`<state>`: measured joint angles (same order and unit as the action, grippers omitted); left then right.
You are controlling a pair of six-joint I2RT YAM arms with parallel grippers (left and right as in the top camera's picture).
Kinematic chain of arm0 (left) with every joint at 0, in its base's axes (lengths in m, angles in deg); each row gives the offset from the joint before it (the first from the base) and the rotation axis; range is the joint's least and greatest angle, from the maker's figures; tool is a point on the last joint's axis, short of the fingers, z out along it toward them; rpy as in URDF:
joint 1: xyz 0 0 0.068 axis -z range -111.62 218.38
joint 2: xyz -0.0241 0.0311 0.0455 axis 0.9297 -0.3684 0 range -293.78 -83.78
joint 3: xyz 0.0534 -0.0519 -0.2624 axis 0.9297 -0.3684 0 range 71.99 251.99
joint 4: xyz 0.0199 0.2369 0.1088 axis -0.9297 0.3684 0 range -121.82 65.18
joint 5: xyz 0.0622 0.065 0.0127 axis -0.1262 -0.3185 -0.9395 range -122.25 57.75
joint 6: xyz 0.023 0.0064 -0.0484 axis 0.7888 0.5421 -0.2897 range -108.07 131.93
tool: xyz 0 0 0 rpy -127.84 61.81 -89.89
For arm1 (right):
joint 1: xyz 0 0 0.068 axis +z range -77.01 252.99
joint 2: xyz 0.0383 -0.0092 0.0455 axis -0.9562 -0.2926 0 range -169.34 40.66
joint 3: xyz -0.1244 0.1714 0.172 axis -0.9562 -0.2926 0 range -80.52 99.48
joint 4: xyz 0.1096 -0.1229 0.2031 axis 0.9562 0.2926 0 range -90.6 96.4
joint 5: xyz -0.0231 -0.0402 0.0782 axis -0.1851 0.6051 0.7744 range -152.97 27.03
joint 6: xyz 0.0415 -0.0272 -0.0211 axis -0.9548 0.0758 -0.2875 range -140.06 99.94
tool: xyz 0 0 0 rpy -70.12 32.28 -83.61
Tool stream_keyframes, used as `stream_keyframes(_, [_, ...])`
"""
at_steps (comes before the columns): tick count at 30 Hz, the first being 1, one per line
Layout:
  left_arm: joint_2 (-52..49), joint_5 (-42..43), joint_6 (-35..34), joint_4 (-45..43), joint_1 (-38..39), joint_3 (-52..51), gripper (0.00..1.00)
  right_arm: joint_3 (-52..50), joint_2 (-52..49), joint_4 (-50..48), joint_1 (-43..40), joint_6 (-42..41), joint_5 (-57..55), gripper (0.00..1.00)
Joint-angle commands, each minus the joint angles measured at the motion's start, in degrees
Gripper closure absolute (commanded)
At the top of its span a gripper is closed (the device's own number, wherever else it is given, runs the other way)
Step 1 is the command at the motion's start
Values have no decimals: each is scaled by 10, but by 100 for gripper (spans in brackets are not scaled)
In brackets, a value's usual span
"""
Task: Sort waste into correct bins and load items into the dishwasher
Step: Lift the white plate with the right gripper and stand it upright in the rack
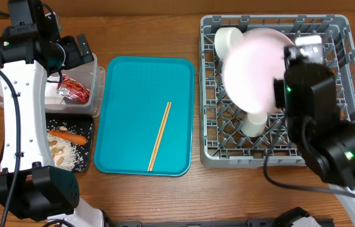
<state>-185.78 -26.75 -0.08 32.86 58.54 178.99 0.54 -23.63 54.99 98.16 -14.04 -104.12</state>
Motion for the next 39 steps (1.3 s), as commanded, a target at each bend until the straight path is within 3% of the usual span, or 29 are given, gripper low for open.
stream_keyframes(1, [12, -4, -4, -2, 1, 11, 0, 8, 6, 31, -1, 84, -134, 96])
stream_keyframes(7, [12, -4, -4, -2, 1, 11, 0, 7, -19, 97, -2, 140, -162, 96])
stream_keyframes(14, [12, -4, -4, -2, 1, 11, 0, 7, -70, 101, -2, 188, -179, 96])
stream_keyframes(21, [12, -4, -4, -2, 1, 11, 0, 7, -132, 113, -50, 296, -179, 96])
stream_keyframes(29, [12, -4, -4, -2, 1, 11, 0, 7, -193, 84, -100, 296, -68, 96])
stream_keyframes(39, [12, -4, -4, -2, 1, 11, 0, 7, -259, 61, -108, 300, -72, 96])
